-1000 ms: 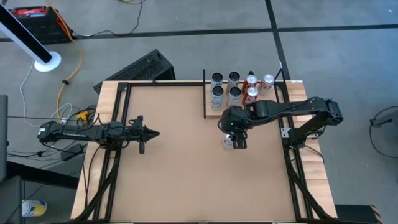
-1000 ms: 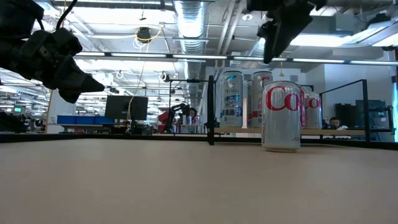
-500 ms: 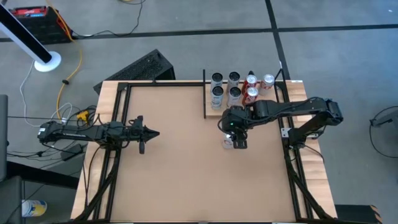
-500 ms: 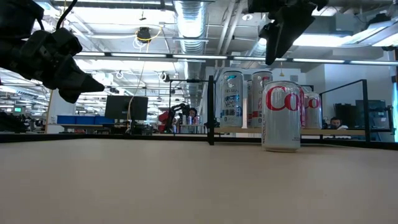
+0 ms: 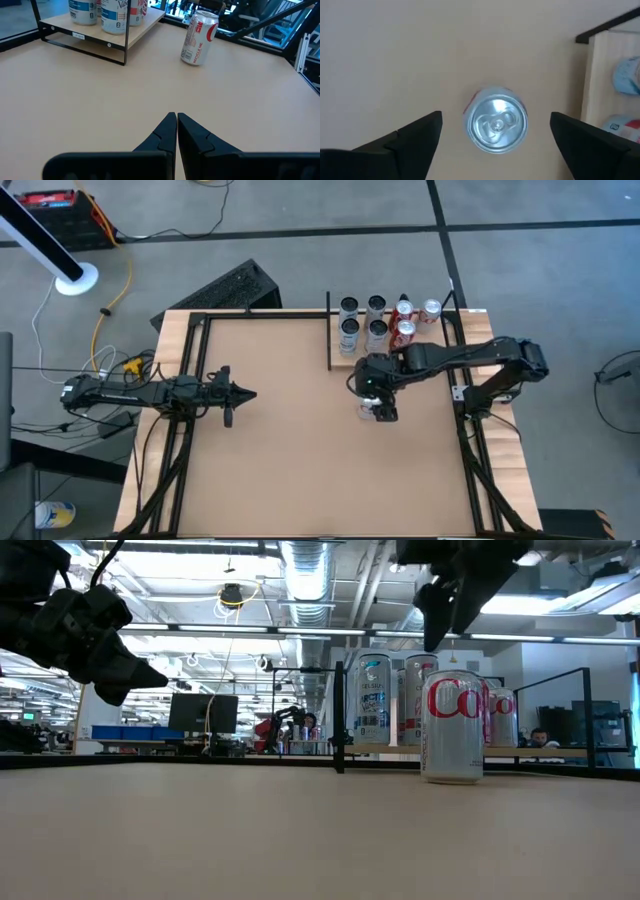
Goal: Place canned beverage on shelf
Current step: Put the silver and red soda can on the shelf
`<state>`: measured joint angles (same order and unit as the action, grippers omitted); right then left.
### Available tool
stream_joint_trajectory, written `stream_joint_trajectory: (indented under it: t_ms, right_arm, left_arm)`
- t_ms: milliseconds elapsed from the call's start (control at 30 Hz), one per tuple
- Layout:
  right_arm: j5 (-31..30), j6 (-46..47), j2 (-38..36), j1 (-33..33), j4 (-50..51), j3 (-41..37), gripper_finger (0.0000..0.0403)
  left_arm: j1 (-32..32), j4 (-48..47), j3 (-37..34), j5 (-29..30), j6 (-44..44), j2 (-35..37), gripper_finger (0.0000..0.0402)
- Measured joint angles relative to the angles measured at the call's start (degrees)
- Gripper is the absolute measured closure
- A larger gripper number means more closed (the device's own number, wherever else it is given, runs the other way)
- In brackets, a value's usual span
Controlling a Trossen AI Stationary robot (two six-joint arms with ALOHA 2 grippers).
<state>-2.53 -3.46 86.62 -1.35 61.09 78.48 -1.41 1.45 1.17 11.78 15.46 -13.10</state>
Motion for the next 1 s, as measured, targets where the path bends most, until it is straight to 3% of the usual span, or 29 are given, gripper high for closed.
stream_joint_trajectory:
  t_ms: [400,767,1000]
  right_arm:
    - [2.25,-3.46,7.90,1.82,3.55,-0.02,0.0007]
    - [0.44,-2.56,8.33,1.84,3.85,-0.02,0.0009]
    - [-0.21,-2.40,8.33,1.78,3.94,-0.02,0.0061]
  left_arm:
    - [-0.01,-0.02,0.00,-0.01,0.00,-0.02,0.0402]
    - [0.00,-0.01,0.00,0.00,0.00,0.00,0.0402]
    - [-0.01,0.00,0.00,-0.01,0.00,0.00,0.0402]
